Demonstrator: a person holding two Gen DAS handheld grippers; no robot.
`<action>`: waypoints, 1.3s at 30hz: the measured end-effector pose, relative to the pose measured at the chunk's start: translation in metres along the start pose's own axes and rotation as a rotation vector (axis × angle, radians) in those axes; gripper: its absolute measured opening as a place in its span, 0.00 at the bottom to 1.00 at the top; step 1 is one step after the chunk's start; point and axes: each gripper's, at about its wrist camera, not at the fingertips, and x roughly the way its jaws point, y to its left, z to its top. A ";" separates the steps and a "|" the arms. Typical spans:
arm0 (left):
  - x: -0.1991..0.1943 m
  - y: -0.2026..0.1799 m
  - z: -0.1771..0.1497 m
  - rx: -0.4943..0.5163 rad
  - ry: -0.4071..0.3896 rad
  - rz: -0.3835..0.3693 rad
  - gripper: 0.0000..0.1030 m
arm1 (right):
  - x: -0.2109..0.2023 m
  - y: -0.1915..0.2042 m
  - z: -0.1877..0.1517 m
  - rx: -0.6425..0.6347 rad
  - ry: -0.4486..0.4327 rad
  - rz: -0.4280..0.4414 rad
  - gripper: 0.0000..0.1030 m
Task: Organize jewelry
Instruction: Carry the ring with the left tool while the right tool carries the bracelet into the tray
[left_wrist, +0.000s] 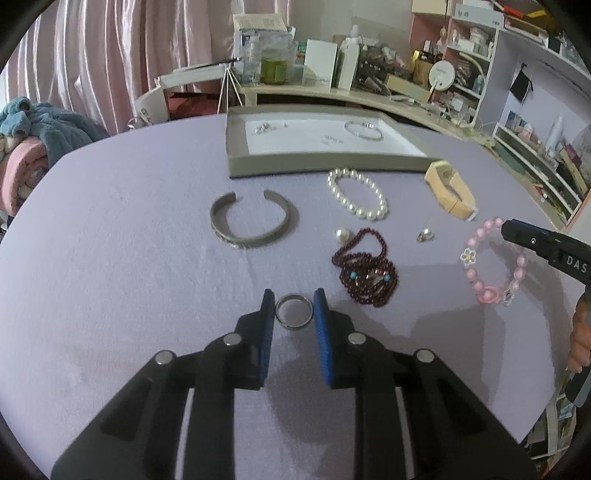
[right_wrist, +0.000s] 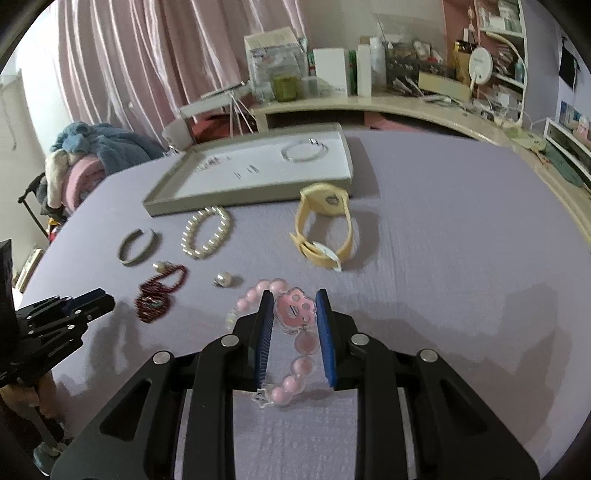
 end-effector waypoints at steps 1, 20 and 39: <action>-0.003 0.001 0.001 -0.001 -0.009 -0.001 0.21 | -0.005 0.002 0.002 -0.004 -0.012 0.010 0.24; -0.063 0.017 0.037 -0.039 -0.177 -0.014 0.21 | -0.049 0.015 0.031 -0.035 -0.144 0.024 0.24; -0.067 0.022 0.060 -0.038 -0.219 -0.009 0.21 | -0.041 0.028 0.087 -0.051 -0.201 0.015 0.24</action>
